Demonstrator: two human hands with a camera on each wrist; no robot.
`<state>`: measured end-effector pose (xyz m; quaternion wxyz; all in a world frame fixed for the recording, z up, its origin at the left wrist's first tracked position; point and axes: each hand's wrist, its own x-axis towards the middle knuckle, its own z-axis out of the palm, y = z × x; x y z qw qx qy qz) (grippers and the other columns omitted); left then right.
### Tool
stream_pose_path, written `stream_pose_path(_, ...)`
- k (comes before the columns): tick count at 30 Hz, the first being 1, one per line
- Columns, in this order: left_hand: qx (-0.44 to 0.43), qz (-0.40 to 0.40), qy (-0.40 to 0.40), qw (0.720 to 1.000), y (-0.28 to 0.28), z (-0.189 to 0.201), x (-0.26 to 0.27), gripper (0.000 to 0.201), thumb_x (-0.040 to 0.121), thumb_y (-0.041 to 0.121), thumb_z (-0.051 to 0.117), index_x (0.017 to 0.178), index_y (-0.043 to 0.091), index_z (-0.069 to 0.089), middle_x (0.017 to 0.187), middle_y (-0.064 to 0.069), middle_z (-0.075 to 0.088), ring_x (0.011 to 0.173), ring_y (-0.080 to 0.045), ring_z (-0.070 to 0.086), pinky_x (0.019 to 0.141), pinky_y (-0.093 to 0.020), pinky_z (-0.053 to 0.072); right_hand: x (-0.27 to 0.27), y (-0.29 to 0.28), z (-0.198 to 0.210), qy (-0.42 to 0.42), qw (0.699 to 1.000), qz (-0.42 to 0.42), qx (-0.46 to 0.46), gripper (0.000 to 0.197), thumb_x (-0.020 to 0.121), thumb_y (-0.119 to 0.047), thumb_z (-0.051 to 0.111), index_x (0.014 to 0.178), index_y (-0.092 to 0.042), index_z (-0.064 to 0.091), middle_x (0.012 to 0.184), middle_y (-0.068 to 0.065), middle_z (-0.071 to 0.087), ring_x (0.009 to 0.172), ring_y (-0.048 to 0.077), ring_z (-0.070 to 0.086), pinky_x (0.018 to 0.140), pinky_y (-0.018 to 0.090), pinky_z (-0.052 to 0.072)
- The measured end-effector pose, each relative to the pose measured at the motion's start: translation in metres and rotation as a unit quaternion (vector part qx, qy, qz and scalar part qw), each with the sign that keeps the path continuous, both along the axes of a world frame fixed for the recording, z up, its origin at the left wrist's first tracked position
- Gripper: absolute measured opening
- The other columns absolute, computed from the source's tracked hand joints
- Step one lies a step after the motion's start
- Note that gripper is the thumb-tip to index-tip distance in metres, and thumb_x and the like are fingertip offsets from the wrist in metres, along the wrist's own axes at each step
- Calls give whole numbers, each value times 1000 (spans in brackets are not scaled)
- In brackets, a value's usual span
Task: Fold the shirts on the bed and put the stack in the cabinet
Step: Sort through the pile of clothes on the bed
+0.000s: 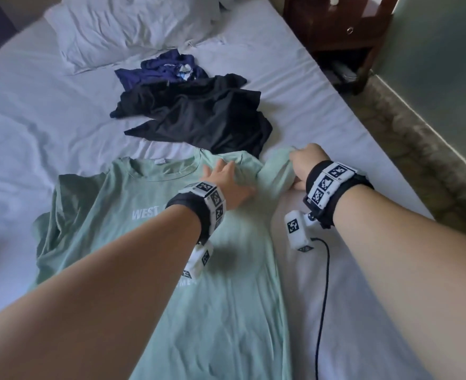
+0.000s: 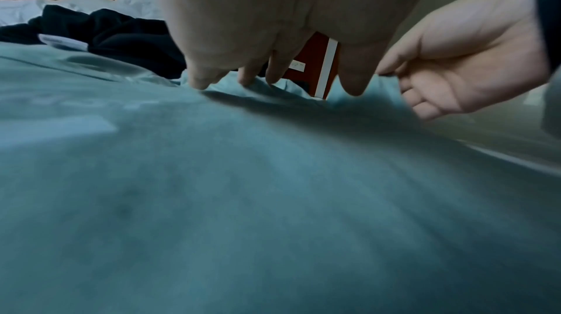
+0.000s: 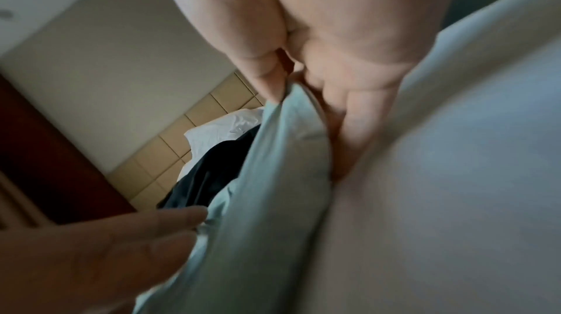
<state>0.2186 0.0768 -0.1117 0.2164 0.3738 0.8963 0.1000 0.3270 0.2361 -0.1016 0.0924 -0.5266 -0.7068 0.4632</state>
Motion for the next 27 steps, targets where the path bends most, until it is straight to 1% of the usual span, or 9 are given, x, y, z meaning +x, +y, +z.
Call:
stream_pose_path(5,-68,14,8,998,11,-19,21,105,69,97,38,156,49,4,168,0,2,151,-40,2,120,-60,15,51,-6,-7,-33,992,-86,80,35,101,-11,43,134,1,39,119,17,56,97,33,62,80,39,52)
stream_pose_path(7,-100,6,18,995,14,-22,24,112,60,103,30,154,55,-5,170,1,-12,153,-43,-9,119,-66,6,55,-7,-14,-53,991,-108,51,36,104,-13,37,138,-1,37,125,13,57,104,36,60,95,46,51)
stream_pose_path(10,-137,-6,37,990,14,-24,30,117,59,105,29,154,53,-15,168,-3,-23,153,-44,-18,117,-66,-5,55,-11,-12,-86,988,-128,-3,38,110,-18,27,145,-4,35,135,1,51,126,34,52,109,43,37)
stream_pose_path(13,-161,-6,46,986,17,-26,32,119,60,105,30,154,51,-20,167,-5,-26,153,-43,-20,117,-65,-6,57,-9,-12,-94,989,-116,14,40,107,-13,35,144,1,35,149,17,46,132,35,48,103,38,37)
stream_pose_path(16,-169,-10,32,985,19,-20,30,120,58,104,32,154,52,-18,169,-5,-22,154,-43,-15,117,-65,0,51,-10,-8,-81,989,-83,94,35,103,-13,40,136,-2,42,134,21,57,117,38,58,81,35,40)
stream_pose_path(18,-131,-4,9,991,18,-11,22,120,55,102,37,154,54,-11,170,-1,-5,153,-41,1,118,-64,13,40,-17,2,-54,988,-64,134,28,102,-14,40,128,-5,46,123,19,62,101,37,60,75,35,40)
stream_pose_path(21,-71,23,-14,997,-2,1,-4,116,57,98,40,156,53,-3,168,2,14,153,-37,11,119,-60,22,17,-40,28,-1,986,-49,160,27,101,-12,38,126,-6,45,121,17,62,90,34,57,72,35,41)
stream_pose_path(25,-69,53,9,996,-63,8,-37,97,78,86,49,159,49,10,169,0,13,155,-35,6,123,-58,17,-31,-93,48,20,980,36,194,24,102,-20,39,121,-7,44,115,18,62,94,39,60,75,39,46)
stream_pose_path(27,-107,55,16,993,-91,6,-52,96,77,87,48,157,49,12,169,-2,13,155,-37,5,123,-61,14,-51,-123,43,0,980,117,158,28,99,-34,40,112,-11,48,104,17,66,93,39,65,78,45,53)
